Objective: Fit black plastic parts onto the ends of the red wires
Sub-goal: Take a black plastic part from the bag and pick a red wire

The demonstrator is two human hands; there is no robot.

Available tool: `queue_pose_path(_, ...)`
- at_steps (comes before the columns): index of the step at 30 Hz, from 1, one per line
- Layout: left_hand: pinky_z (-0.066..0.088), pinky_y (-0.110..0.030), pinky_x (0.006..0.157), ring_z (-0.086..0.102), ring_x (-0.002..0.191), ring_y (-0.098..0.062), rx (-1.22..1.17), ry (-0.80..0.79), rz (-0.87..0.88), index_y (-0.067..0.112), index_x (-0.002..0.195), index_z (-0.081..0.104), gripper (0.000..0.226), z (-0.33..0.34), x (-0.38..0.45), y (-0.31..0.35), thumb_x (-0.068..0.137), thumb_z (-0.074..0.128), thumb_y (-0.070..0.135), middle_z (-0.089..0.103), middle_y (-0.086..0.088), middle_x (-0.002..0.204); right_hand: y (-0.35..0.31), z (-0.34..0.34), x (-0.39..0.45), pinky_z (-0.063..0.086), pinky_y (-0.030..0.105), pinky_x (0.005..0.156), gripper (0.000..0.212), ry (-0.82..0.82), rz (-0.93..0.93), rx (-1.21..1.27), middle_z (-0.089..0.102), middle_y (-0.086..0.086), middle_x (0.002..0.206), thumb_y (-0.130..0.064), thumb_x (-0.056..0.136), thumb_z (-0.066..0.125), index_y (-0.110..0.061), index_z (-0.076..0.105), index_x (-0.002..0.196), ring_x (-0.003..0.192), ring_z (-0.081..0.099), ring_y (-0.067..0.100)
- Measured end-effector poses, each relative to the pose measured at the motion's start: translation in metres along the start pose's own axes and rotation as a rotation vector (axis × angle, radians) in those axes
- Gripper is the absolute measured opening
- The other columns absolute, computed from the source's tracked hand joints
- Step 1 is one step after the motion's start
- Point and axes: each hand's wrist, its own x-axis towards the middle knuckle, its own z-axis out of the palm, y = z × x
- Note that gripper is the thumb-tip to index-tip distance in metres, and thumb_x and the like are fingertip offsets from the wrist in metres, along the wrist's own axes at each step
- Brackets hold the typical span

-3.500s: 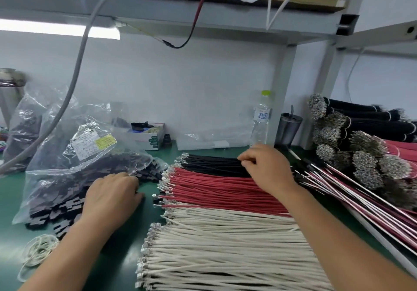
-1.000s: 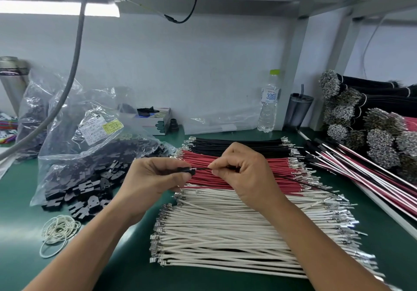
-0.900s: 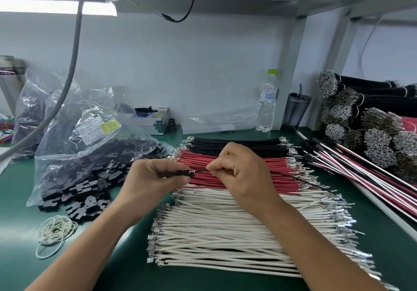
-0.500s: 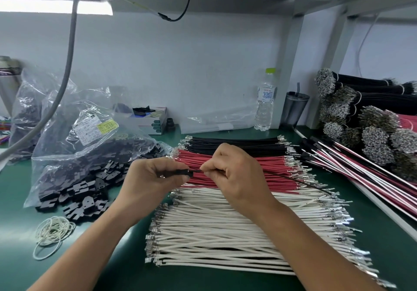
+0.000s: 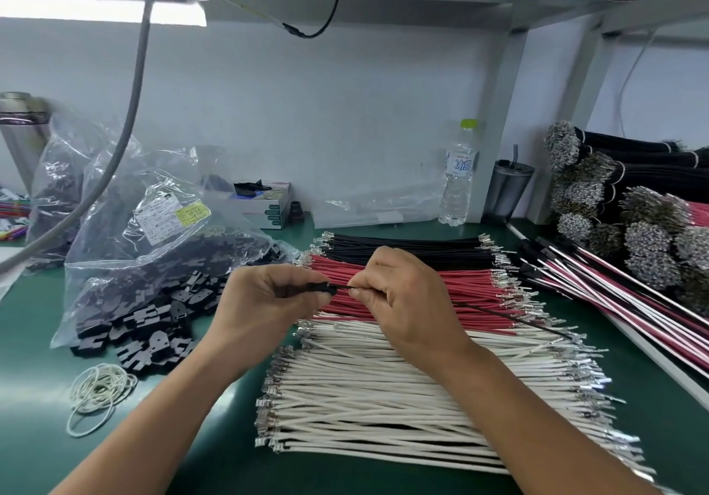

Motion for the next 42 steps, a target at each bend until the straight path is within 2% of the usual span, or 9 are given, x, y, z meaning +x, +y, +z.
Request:
queue_pose_path(7,0.062,-0.042,0.072,0.071,0.070,-0.029,0.059,-0.013,0.013,0.029,0.086,0.084,0.020,0.002,-0.002,0.001,0.069,0.088,0.020,0.078,-0.011,0.080,-0.002,0.000,-0.003,0.050,0.035,0.066,0.006,0.009,-0.059,-0.009,0.056,-0.009,0.081,-0.018,0.089,0.073,-0.012,0.076,0.088,0.078,0.052,0.010)
queue_pose_path(13,0.059,-0.029,0.068,0.068,0.065,-0.019,-0.006,-0.016,-0.003,0.027,0.088,0.084,0.019,0.004,0.000,0.001,0.074,0.086,0.015,0.077,-0.013,0.078,0.008,-0.009,0.002,0.047,0.028,0.065,0.008,0.079,-0.026,-0.084,0.059,-0.012,0.082,-0.026,0.089,0.075,-0.019,0.078,0.090,0.079,0.053,0.009)
queue_pose_path(17,0.057,-0.018,0.059,0.067,0.059,-0.010,-0.151,0.127,-0.029,0.021,0.087,0.084,0.015,0.004,0.006,0.000,0.080,0.082,0.007,0.079,-0.009,0.078,0.003,-0.005,0.007,0.041,0.021,0.069,0.007,0.229,-0.225,-0.272,0.058,-0.006,0.090,-0.025,0.091,0.073,-0.018,0.073,0.094,0.084,0.049,0.013)
queue_pose_path(21,0.059,-0.023,0.059,0.063,0.056,-0.014,-0.254,0.239,-0.093,0.017,0.088,0.084,0.012,0.000,0.011,-0.003,0.077,0.084,0.012,0.078,-0.016,0.082,0.004,0.022,0.022,0.051,0.030,0.065,0.012,-0.016,-0.064,-0.317,0.063,-0.011,0.093,-0.027,0.094,0.067,-0.026,0.076,0.102,0.089,0.054,0.013)
queue_pose_path(24,0.059,-0.025,0.059,0.062,0.057,-0.015,-0.274,0.256,-0.139,0.012,0.094,0.083,0.013,-0.002,0.013,-0.008,0.082,0.082,0.010,0.079,-0.016,0.088,0.018,0.040,0.042,0.041,0.028,0.075,0.023,-0.183,0.171,-0.296,0.066,-0.011,0.106,-0.039,0.095,0.064,-0.033,0.073,0.114,0.106,0.055,0.014)
queue_pose_path(27,0.059,-0.030,0.063,0.063,0.058,-0.015,-0.308,0.252,-0.170,0.014,0.096,0.083,0.015,-0.004,0.015,-0.010,0.080,0.082,0.015,0.080,-0.014,0.091,0.026,0.044,0.051,0.035,0.023,0.067,0.011,-0.216,0.283,-0.215,0.069,-0.015,0.098,-0.037,0.090,0.070,-0.034,0.077,0.098,0.100,0.061,0.009)
queue_pose_path(30,0.059,-0.028,0.059,0.061,0.056,-0.013,-0.345,0.240,-0.170,0.015,0.092,0.083,0.010,-0.004,0.015,-0.010,0.083,0.080,0.013,0.080,-0.014,0.091,0.029,0.041,0.051,0.031,0.023,0.060,0.009,-0.224,0.255,-0.274,0.071,-0.017,0.095,-0.030,0.091,0.067,-0.033,0.075,0.093,0.093,0.064,0.006)
queue_pose_path(34,0.058,-0.025,0.055,0.061,0.057,-0.013,-0.393,0.234,-0.176,0.016,0.093,0.084,0.010,-0.004,0.014,-0.010,0.084,0.079,0.013,0.080,-0.015,0.093,0.027,0.040,0.051,0.036,0.025,0.070,0.016,-0.282,0.259,-0.231,0.070,-0.016,0.104,-0.031,0.092,0.068,-0.036,0.073,0.106,0.097,0.063,0.006)
queue_pose_path(42,0.057,-0.026,0.054,0.063,0.056,-0.015,-0.517,0.255,-0.171,0.009,0.104,0.079,0.035,-0.012,0.016,-0.008,0.072,0.081,0.022,0.079,-0.018,0.096,0.023,0.022,0.046,0.045,0.027,0.076,0.011,-0.228,0.136,-0.227,0.066,-0.013,0.105,-0.025,0.100,0.058,-0.028,0.067,0.106,0.099,0.060,0.008)
